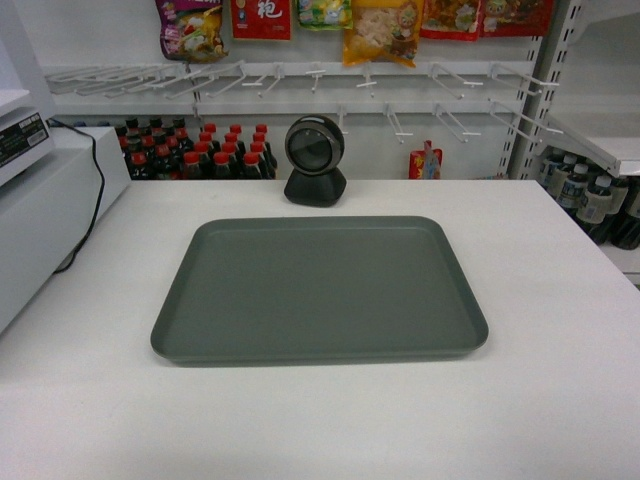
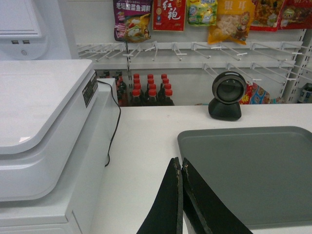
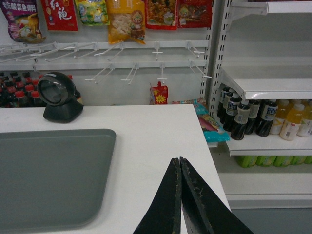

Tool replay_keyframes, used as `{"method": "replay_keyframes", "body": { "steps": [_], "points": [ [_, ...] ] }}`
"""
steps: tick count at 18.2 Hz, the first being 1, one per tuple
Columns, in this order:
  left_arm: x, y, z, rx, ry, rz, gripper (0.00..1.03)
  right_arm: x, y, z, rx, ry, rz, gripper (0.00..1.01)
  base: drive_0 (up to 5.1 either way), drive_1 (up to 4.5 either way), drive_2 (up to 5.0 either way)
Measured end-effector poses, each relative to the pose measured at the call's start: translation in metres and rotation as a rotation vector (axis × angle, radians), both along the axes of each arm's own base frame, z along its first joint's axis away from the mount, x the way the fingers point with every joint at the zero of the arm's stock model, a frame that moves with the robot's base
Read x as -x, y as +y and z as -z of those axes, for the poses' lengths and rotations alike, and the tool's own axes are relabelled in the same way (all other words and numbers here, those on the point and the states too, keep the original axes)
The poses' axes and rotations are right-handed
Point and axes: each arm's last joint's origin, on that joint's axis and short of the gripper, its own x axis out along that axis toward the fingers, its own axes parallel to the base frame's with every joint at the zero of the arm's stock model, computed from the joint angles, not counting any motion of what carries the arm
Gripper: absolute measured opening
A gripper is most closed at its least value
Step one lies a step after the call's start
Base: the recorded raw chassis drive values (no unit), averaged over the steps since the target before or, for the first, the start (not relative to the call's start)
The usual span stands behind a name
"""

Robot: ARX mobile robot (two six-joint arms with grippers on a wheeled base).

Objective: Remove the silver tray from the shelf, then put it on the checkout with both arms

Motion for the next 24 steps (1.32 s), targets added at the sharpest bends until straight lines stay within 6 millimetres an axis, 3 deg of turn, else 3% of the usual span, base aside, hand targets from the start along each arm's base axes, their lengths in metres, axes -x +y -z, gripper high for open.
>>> {"method": "replay_keyframes", "body": {
  "steps": [3,9,24],
  "points": [
    [0.019,0.0,0.001,0.0,0.005,-0.002,0.01,0.022,0.001,-0.015,0.0,-0.018,-0.003,0.02,0.0,0.0,0.0],
    [0.041,0.0,-0.003,0.0,-0.006,-0.002,0.01,0.051,0.001,-0.013,0.0,-0.004,-0.004,0.02,0.0,0.0,0.0],
    [0.069,0.0,-0.007,0.0,-0.021,-0.002,0.01,0.084,0.001,-0.021,0.0,-0.032,-0.004,0.02,0.0,0.0,0.0]
  ]
}}
